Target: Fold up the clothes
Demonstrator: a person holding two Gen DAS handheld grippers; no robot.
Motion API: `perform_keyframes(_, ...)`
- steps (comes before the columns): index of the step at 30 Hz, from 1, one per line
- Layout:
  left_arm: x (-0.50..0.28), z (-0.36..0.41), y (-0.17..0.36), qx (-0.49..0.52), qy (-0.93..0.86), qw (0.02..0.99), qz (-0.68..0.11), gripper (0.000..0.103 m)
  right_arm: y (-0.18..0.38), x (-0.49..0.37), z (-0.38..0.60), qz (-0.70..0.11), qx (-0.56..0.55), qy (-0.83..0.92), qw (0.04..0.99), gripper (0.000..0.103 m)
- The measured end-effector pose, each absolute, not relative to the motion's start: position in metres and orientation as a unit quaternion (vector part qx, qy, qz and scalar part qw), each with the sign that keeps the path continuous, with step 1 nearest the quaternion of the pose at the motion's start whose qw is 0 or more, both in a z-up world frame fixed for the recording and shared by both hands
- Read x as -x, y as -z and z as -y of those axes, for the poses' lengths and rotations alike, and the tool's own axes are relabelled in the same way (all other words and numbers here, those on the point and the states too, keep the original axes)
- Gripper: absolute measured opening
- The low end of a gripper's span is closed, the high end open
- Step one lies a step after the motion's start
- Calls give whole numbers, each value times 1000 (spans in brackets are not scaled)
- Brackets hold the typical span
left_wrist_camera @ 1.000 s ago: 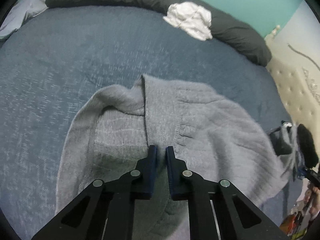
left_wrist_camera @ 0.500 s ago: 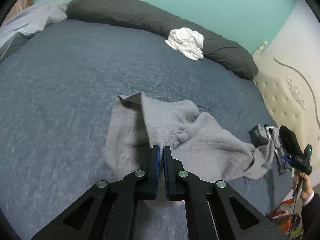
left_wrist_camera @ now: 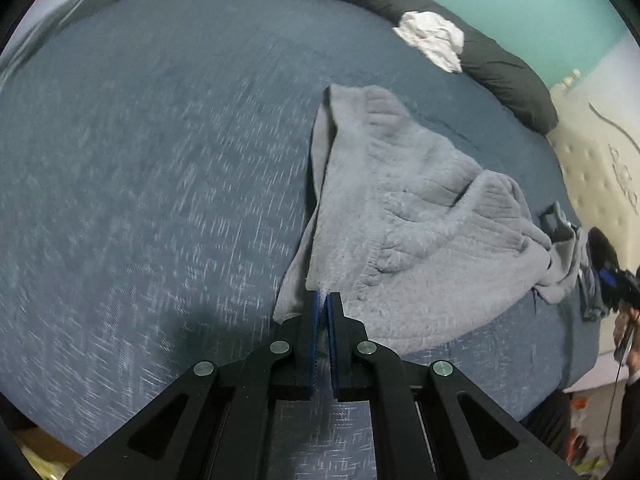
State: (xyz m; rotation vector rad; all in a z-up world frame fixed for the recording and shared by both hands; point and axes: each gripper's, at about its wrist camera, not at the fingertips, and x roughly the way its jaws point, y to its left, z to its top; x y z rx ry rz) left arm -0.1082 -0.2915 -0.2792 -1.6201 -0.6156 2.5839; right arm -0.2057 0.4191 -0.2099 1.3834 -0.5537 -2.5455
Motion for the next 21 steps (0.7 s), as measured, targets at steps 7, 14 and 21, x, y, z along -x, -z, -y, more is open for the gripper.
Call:
perform_keyframes(7, 118, 295, 264, 492, -845, 1, 209, 12, 213, 206, -420, 182, -471, 858, 90, 42)
perform_keyframes(14, 152, 310, 267, 483, -849, -2, 214, 31, 230, 213, -412, 182, -488, 849, 87, 42)
perform_keyframes(21, 191, 315, 279, 493, -842, 3, 220, 32, 248, 235, -399, 168, -507, 841, 91, 53)
